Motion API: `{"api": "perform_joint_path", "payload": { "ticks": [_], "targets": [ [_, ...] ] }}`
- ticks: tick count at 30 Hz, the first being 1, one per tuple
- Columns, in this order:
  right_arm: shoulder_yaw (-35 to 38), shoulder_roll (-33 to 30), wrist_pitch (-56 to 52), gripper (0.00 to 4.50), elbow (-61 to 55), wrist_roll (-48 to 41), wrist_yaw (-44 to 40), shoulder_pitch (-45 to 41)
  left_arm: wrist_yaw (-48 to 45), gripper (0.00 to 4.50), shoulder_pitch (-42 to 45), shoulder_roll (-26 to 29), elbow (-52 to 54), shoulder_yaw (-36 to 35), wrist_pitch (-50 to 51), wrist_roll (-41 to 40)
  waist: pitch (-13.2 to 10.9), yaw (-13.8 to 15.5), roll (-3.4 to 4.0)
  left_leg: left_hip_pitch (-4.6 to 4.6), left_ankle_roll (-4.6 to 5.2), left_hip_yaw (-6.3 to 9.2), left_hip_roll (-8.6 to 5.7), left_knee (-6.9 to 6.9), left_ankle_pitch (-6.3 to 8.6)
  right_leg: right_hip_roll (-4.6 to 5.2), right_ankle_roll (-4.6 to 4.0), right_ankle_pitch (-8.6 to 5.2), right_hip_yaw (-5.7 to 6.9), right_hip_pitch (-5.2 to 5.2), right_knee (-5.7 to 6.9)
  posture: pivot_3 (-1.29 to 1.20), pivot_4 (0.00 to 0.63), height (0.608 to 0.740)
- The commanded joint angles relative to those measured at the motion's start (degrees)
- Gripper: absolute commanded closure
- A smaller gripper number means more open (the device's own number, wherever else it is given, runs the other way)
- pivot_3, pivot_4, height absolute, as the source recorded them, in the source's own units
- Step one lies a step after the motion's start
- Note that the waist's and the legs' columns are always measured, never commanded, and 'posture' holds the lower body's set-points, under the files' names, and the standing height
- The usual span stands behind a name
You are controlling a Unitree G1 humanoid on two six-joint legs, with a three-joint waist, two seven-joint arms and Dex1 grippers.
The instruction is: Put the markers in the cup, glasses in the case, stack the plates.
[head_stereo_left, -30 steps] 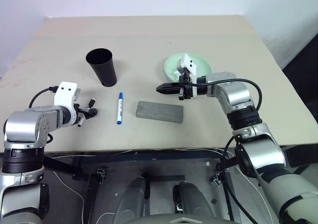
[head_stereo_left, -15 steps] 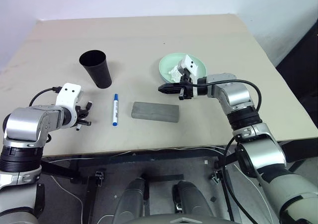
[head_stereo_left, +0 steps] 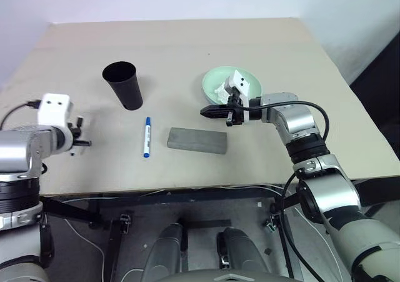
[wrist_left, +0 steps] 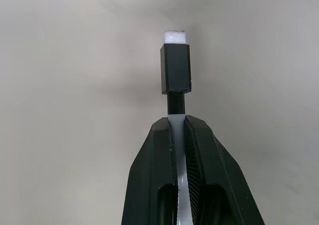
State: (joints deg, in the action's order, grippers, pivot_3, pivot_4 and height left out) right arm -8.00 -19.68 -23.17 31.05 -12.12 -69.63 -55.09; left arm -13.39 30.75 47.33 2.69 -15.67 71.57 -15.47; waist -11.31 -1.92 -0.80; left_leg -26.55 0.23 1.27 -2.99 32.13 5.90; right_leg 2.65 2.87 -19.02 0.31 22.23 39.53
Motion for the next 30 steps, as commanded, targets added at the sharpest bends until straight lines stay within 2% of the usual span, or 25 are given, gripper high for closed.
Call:
{"api": "perform_joint_path", "payload": {
  "ticks": [1, 6, 8, 12, 19, 22, 30],
  "targets": [
    [2.7, -0.2, 0.2, 4.50, -6.0, -4.1, -1.7, 0.5, 0.0, 4.46, 2.4, -0.5, -0.6, -4.7, -20.5, 2.3, 0.0, 0.6, -0.01, -0.01, 0.00, 0.00, 0.00, 0.00, 0.00, 0.00, 0.01, 0.01, 0.00, 0.00, -0.03, 0.00, 0.150, 0.727],
    [4.8, 1.1, -1.2, 4.50, -10.5, -7.8, 0.5, 1.9, -0.4, 4.46, 5.3, -4.1, -3.9, -7.3, -43.0, 2.6, 0.0, 1.4, -0.05, -0.10, 0.00, 0.00, 0.00, -0.02, 0.01, 0.03, 0.06, 0.05, 0.00, 0.03, -0.17, 0.00, 0.150, 0.727],
    [5.8, 1.8, -2.7, 4.50, -11.5, -9.6, 1.7, 2.0, -2.6, 4.46, 5.8, -5.0, -5.5, -7.1, -48.8, 2.1, 0.0, 1.3, -0.05, -0.11, 0.01, -0.03, 0.00, -0.02, 0.02, 0.05, 0.09, 0.07, 0.00, 0.03, -0.21, 0.00, 0.150, 0.727],
    [5.4, 1.6, -3.4, 4.50, -14.3, -10.3, 2.9, 3.5, -6.6, 4.46, 8.5, -7.3, -9.7, -6.3, -58.0, 0.6, 0.0, 1.3, -0.06, -0.12, 0.02, -0.05, 0.00, -0.04, 0.02, 0.05, 0.09, 0.07, 0.00, 0.04, -0.20, 0.00, 0.150, 0.727],
    [6.9, 2.3, -2.2, 4.50, -15.1, -10.8, 7.4, 4.1, -13.6, 4.46, 14.4, -10.2, -19.1, -3.9, -66.6, -0.7, 0.0, 1.2, -0.08, -0.33, 0.12, -0.08, -0.01, 0.06, -0.06, 0.03, 0.16, 0.11, 0.02, 0.00, -0.16, 0.00, 0.150, 0.727],
    [7.2, 2.0, -2.7, 3.95, -15.4, -11.2, 8.2, 4.1, -14.6, 4.50, 17.0, -11.3, -24.0, -2.8, -69.2, -0.3, 0.0, 1.2, -0.08, -0.33, 0.28, -0.08, -0.01, 0.07, -0.17, 0.01, 0.17, 0.12, 0.03, 0.00, -0.11, 0.00, 0.150, 0.727],
    [7.5, 0.5, -2.3, 1.20, -16.3, -11.4, 8.8, 4.7, -17.1, 4.50, 20.4, -13.5, -32.6, -1.7, -74.4, -0.5, 0.0, 1.2, -0.09, -0.34, 0.37, -0.10, -0.02, 0.13, -0.22, 0.00, 0.22, 0.14, 0.03, -0.02, -0.07, 0.00, 0.150, 0.727]
  ]
}}
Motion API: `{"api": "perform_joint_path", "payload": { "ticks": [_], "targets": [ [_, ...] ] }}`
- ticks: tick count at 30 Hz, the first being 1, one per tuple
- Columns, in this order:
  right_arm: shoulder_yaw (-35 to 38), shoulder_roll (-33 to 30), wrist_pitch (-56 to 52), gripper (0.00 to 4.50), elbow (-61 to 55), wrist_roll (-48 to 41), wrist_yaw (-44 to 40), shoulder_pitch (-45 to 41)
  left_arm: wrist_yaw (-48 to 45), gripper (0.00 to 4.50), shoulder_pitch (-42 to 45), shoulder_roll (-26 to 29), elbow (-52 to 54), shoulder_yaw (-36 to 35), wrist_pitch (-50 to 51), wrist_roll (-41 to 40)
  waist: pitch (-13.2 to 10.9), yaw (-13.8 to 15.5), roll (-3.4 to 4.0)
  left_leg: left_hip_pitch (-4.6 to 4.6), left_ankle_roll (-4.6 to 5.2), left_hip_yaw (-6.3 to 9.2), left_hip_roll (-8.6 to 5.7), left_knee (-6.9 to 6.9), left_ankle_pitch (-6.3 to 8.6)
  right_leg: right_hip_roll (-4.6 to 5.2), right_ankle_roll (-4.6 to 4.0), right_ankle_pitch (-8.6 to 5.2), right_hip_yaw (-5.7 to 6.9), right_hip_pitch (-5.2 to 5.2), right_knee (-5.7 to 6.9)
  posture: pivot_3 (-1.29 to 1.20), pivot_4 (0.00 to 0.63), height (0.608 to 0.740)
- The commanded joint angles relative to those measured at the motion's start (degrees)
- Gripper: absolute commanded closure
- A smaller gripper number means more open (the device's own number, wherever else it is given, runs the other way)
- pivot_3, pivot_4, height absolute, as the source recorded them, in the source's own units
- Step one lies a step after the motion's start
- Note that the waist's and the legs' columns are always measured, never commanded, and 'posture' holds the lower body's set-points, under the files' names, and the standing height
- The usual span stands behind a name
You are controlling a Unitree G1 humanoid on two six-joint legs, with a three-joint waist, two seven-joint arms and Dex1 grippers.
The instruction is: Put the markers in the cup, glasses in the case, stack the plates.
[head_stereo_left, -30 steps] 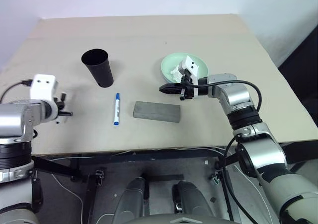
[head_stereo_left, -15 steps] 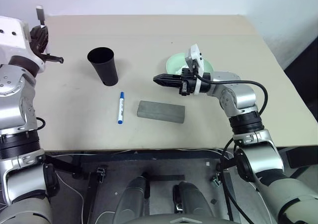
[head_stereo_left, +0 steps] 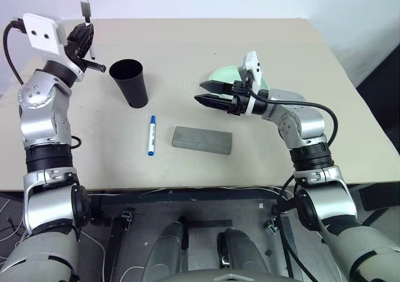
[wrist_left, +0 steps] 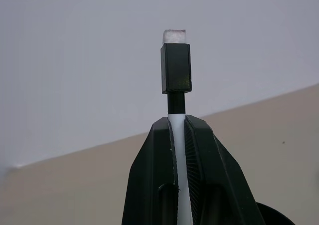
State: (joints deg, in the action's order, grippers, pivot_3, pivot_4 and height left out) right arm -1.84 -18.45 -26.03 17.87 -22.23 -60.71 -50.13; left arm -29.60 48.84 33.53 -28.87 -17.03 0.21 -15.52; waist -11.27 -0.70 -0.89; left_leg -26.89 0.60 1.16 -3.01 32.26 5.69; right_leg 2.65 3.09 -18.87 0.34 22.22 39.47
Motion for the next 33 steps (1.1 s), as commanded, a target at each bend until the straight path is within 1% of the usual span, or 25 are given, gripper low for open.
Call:
{"api": "perform_joint_path", "payload": {
  "ticks": [1, 3, 4, 8, 14, 20, 25, 33],
  "targets": [
    [1.4, -0.9, 0.8, 0.84, -3.3, -1.3, 0.0, -0.2, -1.4, 4.50, 2.6, -0.1, -1.8, -0.3, -3.5, -0.7, 0.0, 0.0, 0.00, -0.01, 0.00, 0.00, 0.00, 0.01, 0.00, 0.00, 0.00, 0.00, 0.00, 0.01, 0.01, 0.00, 0.150, 0.727],
    [1.7, -0.9, 1.0, 0.20, -3.2, -1.3, 0.8, -0.3, -2.0, 4.50, 3.1, -0.6, -3.3, -0.3, -4.5, -1.0, 0.0, 0.0, 0.00, -0.02, 0.01, 0.00, 0.00, 0.02, 0.00, 0.00, 0.00, 0.00, 0.00, 0.01, 0.02, 0.00, 0.150, 0.727],
    [1.8, -1.0, 1.2, 0.05, -3.0, -1.2, 1.0, -0.4, -2.5, 4.50, 3.4, -1.1, -4.1, -0.5, -4.9, -1.6, 0.0, 0.0, 0.00, -0.03, 0.01, 0.00, 0.00, 0.03, 0.00, 0.00, 0.00, 0.00, 0.00, 0.02, 0.02, 0.00, 0.150, 0.727],
    [1.9, -1.1, 2.9, 0.05, -1.4, 0.1, 3.2, -0.9, -4.8, 4.50, 4.5, -2.4, -7.6, -1.0, -8.0, -2.7, 0.0, 0.0, 0.00, -0.03, 0.02, 0.00, 0.00, 0.09, -0.01, 0.00, 0.01, 0.01, 0.00, 0.01, 0.07, 0.00, 0.150, 0.727],
    [0.4, -1.6, 4.6, 0.05, -2.0, 1.5, 3.0, 0.3, -6.5, 4.50, 7.2, -3.6, -15.6, -1.0, -13.1, -2.6, 0.0, 0.0, 0.00, -0.06, 0.04, 0.00, 0.00, 0.19, -0.02, -0.01, 0.05, 0.03, 0.01, 0.00, 0.10, 0.00, 0.150, 0.727],
    [0.3, -1.7, 4.9, 0.05, -2.3, 2.1, 3.8, 0.8, -8.3, 4.50, 9.4, -5.2, -21.4, -1.0, -17.0, -3.0, 0.0, 0.0, 0.00, -0.35, 0.17, 0.04, 0.00, 0.76, 0.06, -0.04, 0.13, 0.07, 0.05, 0.14, 0.40, 0.00, 0.150, 0.727],
    [0.5, -2.5, 5.1, 0.05, -2.3, 2.8, 4.2, 1.1, -8.2, 4.50, 9.9, -5.7, -24.6, -0.4, -18.7, -1.9, 0.0, 0.0, 0.00, -0.35, 0.22, 0.04, 0.00, 0.87, 0.02, -0.01, 0.33, 0.25, 0.04, 0.12, 0.42, 0.00, 0.150, 0.727],
    [0.4, -3.1, 5.6, 0.05, -1.8, 3.5, 4.4, 1.0, -7.6, 4.50, 9.3, -6.0, -27.1, -0.2, -19.0, -1.2, 0.0, 0.0, 0.00, -0.38, 0.21, 0.03, 0.00, 0.88, 0.03, 0.03, 0.35, 0.30, 0.03, 0.20, 0.41, 0.00, 0.150, 0.727]
  ]
}}
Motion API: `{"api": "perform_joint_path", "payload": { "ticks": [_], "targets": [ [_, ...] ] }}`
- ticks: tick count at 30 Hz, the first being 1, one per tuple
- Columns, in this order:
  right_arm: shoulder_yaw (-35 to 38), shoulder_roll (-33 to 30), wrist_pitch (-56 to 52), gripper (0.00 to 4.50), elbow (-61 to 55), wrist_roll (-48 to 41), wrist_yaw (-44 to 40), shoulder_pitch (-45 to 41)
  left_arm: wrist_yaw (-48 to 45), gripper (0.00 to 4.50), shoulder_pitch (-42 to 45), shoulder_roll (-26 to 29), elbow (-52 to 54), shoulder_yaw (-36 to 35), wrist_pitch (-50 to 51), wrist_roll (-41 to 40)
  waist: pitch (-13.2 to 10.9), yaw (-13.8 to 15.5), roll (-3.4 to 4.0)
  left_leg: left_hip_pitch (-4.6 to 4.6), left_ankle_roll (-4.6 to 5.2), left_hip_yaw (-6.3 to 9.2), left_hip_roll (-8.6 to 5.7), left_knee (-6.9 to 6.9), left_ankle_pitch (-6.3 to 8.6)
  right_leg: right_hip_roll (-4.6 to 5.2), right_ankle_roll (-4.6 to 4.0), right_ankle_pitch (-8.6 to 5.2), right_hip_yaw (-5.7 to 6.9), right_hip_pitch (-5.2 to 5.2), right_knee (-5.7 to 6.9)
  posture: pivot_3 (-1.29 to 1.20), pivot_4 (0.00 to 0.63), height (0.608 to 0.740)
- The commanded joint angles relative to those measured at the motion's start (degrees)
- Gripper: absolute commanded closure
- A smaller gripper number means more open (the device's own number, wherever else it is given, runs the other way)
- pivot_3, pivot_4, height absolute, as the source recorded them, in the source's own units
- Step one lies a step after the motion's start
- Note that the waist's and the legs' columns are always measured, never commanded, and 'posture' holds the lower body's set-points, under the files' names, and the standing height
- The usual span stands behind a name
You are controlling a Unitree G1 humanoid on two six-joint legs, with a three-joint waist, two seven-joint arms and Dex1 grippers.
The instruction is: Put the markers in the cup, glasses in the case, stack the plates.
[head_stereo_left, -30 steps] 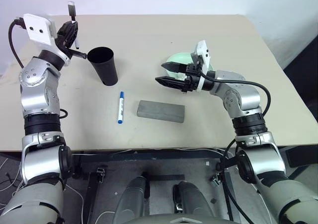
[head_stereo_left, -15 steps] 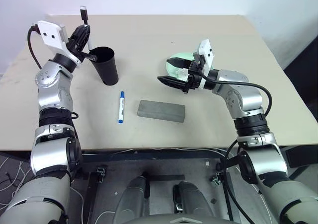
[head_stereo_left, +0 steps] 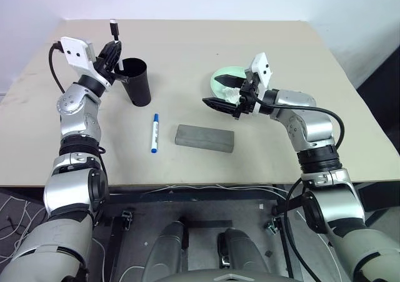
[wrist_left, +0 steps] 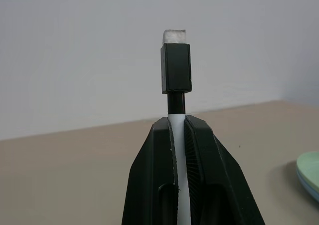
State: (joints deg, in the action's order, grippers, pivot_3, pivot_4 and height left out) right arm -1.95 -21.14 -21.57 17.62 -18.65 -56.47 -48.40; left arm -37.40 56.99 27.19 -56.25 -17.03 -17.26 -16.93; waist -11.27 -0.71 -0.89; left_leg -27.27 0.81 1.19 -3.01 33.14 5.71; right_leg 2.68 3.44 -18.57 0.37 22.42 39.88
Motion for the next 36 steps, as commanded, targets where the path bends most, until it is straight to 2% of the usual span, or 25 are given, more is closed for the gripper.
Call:
{"api": "perform_joint_path", "payload": {
  "ticks": [1, 5, 12, 17, 18, 19, 23, 26, 30, 32, 36],
  "targets": [
    [0.5, -0.4, 1.2, 0.05, -1.4, -0.1, 0.3, -0.8, 0.2, 4.50, 1.2, 0.3, 0.2, -0.3, -1.4, 0.2, 0.0, 0.0, 0.00, -0.03, 0.00, 0.00, 0.00, -0.01, 0.00, 0.00, 0.00, 0.00, 0.00, 0.00, 0.00, 0.00, 0.150, 0.727],
    [0.4, -0.3, 1.5, 0.05, -0.9, 0.3, 0.5, -1.0, -0.1, 4.50, 1.1, 0.2, 0.4, -0.2, -1.4, 0.4, 0.0, 0.0, 0.00, -0.07, 0.00, 0.00, 0.00, -0.01, 0.00, 0.00, 0.00, 0.00, 0.00, 0.02, 0.00, 0.00, 0.150, 0.727],
    [0.5, -0.3, 2.0, 0.00, -0.2, 0.5, 0.8, -1.2, 0.8, 2.25, 1.0, 0.5, 0.5, -0.1, -0.9, 0.8, 0.0, 0.0, 0.00, -0.07, 0.00, 0.00, 0.00, 0.00, 0.00, 0.00, 0.00, 0.00, 0.00, 0.01, 0.00, 0.00, 0.150, 0.727],
    [0.3, -0.2, 2.2, 0.00, -0.1, 0.6, 0.9, -1.1, 0.5, 0.47, 0.7, 0.5, 1.5, -0.2, -0.7, 0.7, 0.0, 0.0, 0.00, -0.07, 0.00, 0.00, 0.00, 0.00, 0.00, 0.00, 0.00, 0.00, 0.00, 0.01, 0.00, 0.00, 0.150, 0.727],
    [0.3, -0.2, 2.2, 0.00, -0.1, 0.6, 0.9, -1.1, 0.5, 0.16, 0.6, 0.5, 1.7, -0.2, -0.8, 0.7, 0.0, 0.0, 0.00, -0.07, 0.00, 0.00, 0.00, 0.00, 0.00, 0.00, 0.00, 0.00, 0.00, 0.01, 0.00, 0.00, 0.150, 0.727],
    [0.2, -0.2, 2.3, 0.00, -0.1, 0.6, 0.8, -1.1, 0.5, 0.03, 0.5, 0.5, 2.1, -0.3, -0.6, 0.5, 0.0, 0.0, 0.00, -0.07, 0.00, 0.00, 0.00, 0.00, 0.00, 0.00, 0.00, 0.00, 0.00, 0.01, 0.00, 0.00, 0.150, 0.727],
    [0.2, -0.1, 2.0, 0.00, -0.5, 0.4, 0.8, -1.0, 0.4, 0.03, -1.3, 0.8, 6.4, 0.4, 1.8, 0.6, 0.0, 0.0, 0.00, -0.07, 0.00, 0.00, 0.00, 0.00, 0.00, 0.00, 0.00, 0.00, 0.00, 0.01, 0.00, 0.00, 0.150, 0.727],
    [0.4, -0.3, 1.5, 0.00, -0.9, 0.2, 0.9, -0.8, 5.0, 0.03, -5.2, 2.3, 16.7, 0.6, 8.8, 1.4, 0.0, -0.1, 0.00, -0.07, 0.00, 0.00, 0.00, -0.01, 0.00, 0.00, 0.00, 0.00, -0.01, 0.01, -0.01, 0.00, 0.150, 0.727],
    [0.6, -0.6, 0.9, 0.00, -0.4, -0.2, 0.6, -0.5, 11.4, 0.03, -12.1, 4.3, 37.8, -1.0, 25.8, -1.1, 0.0, -0.3, 0.00, -0.10, 0.00, 0.00, 0.00, -0.04, 0.00, -0.01, 0.00, 0.00, -0.04, 0.08, 0.01, 0.00, 0.150, 0.727],
    [0.8, -1.2, 0.8, 0.00, 0.0, -0.2, 0.1, -0.6, 20.3, 0.03, -13.3, 4.3, 47.8, -3.9, 39.2, -3.4, 0.0, -0.3, 0.01, -0.10, -0.01, 0.01, 0.00, -0.04, 0.00, -0.01, 0.00, 0.00, -0.05, 0.08, 0.02, 0.00, 0.150, 0.727],
    [1.2, -2.5, 1.9, 0.00, 3.1, 0.3, -1.3, -2.0, 26.7, 0.03, -17.2, 5.3, 65.0, -4.7, 59.2, -7.2, 0.0, -0.1, 0.01, -0.06, -0.01, 0.03, -0.01, 0.01, 0.00, -0.01, 0.01, 0.00, -0.04, 0.01, 0.04, 0.00, 0.150, 0.727]
  ]
}}
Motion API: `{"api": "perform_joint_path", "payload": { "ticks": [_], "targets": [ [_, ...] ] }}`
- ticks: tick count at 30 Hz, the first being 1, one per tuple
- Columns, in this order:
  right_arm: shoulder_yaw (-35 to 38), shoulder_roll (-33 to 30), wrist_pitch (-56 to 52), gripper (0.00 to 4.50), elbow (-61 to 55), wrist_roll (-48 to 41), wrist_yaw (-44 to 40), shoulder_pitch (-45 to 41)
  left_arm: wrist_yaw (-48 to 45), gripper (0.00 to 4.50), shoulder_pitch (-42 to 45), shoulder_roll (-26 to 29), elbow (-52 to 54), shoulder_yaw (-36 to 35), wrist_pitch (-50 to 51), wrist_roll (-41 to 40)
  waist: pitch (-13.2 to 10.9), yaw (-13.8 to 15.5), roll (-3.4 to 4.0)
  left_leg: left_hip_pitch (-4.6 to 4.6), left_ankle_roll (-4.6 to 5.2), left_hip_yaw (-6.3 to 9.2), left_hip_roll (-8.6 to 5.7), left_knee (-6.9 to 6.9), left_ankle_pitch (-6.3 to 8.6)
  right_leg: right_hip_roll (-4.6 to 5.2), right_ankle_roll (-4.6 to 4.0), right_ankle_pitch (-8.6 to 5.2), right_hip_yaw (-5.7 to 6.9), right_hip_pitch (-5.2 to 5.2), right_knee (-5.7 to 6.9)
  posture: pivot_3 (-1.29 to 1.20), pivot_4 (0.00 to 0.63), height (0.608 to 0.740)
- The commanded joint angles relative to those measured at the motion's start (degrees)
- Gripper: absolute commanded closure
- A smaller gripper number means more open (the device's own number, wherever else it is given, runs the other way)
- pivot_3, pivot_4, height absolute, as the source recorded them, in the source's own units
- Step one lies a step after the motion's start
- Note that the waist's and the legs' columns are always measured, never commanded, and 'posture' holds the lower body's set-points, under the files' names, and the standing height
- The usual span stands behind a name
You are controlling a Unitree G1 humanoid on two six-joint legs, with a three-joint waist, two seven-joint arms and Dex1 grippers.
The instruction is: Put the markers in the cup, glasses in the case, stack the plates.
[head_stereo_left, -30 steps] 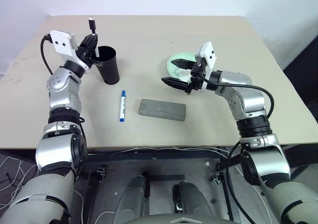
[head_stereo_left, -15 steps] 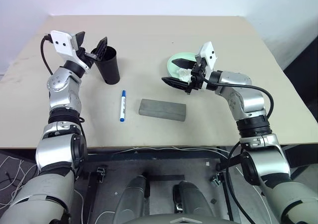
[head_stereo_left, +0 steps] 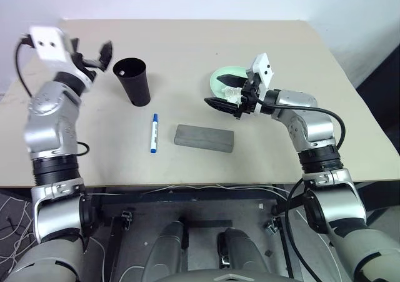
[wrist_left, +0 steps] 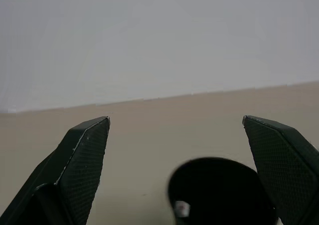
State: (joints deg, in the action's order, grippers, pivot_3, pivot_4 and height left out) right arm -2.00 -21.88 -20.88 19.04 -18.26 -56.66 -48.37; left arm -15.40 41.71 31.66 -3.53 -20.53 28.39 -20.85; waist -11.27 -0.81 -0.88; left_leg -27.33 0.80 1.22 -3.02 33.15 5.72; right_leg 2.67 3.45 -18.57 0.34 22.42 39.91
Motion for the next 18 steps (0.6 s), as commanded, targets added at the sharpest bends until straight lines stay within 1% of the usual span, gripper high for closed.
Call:
{"api": "perform_joint_path", "payload": {
  "ticks": [1, 3, 6, 7, 10, 13, 18],
  "targets": [
    [1.2, -2.0, 1.6, 0.00, 2.7, 0.2, -1.5, -2.5, 6.2, 0.03, -2.5, 0.6, 15.3, -1.4, 17.6, -4.2, 0.0, 0.2, 0.00, 0.06, 0.00, 0.00, -0.02, 0.00, 0.00, 0.01, 0.00, 0.00, 0.00, -0.05, -0.01, 0.00, 0.150, 0.727],
    [0.9, -2.6, 3.2, 0.00, 5.0, 0.8, -2.4, -3.7, 9.3, 0.03, -4.4, -0.9, 22.5, -1.5, 26.1, -6.4, 0.0, 0.1, 0.00, 0.19, -0.01, 0.00, -0.02, 0.00, 0.01, 0.02, 0.01, 0.00, 0.01, -0.04, -0.03, 0.00, 0.150, 0.727],
    [0.7, -3.1, 4.8, 0.00, 7.5, 1.5, -3.6, -5.0, 14.2, 0.03, -6.5, -5.6, 31.5, -3.0, 38.2, -9.8, 0.0, 0.1, -0.01, 0.21, -0.01, 0.00, -0.02, -0.01, 0.01, 0.02, 0.00, 0.05, -0.01, -0.10, -0.03, 0.00, 0.150, 0.727],
    [0.7, -3.1, 5.1, 0.00, 7.9, 1.6, -3.8, -5.2, 15.1, 0.03, -6.6, -6.9, 33.2, -3.5, 40.7, -10.5, 0.0, 0.1, -0.01, 0.20, -0.01, 0.01, -0.02, 0.00, 0.01, 0.02, 0.02, 0.06, 0.00, -0.10, -0.02, 0.00, 0.150, 0.727],
    [0.9, -2.9, 5.9, 0.00, 8.9, 1.8, -3.9, -5.8, 18.4, 0.03, -8.8, -12.9, 39.0, -3.1, 47.3, -11.4, 0.0, 0.1, -0.02, 0.19, -0.03, 0.01, -0.02, -0.01, 0.00, -0.01, 0.03, 0.07, 0.00, -0.19, 0.00, 0.00, 0.150, 0.727],
    [0.8, -2.4, 6.2, 0.00, 9.3, 1.9, -3.8, -6.0, 19.9, 0.03, -8.6, -16.0, 39.7, -3.2, 50.2, -10.7, 0.0, 0.2, -0.03, 0.17, -0.03, -0.01, -0.02, 0.00, -0.02, -0.01, 0.03, 0.07, 0.00, -0.19, -0.01, 0.00, 0.150, 0.727],
    [0.9, -2.5, 6.3, 0.00, 9.2, 2.2, -3.7, -6.1, 21.5, 0.03, -7.2, -19.5, 37.4, -1.2, 60.3, -8.9, 0.0, 0.2, -0.03, 0.16, -0.06, -0.02, -0.02, 0.01, -0.04, -0.03, 0.03, 0.07, 0.00, -0.18, -0.01, 0.00, 0.150, 0.727]
  ]
}}
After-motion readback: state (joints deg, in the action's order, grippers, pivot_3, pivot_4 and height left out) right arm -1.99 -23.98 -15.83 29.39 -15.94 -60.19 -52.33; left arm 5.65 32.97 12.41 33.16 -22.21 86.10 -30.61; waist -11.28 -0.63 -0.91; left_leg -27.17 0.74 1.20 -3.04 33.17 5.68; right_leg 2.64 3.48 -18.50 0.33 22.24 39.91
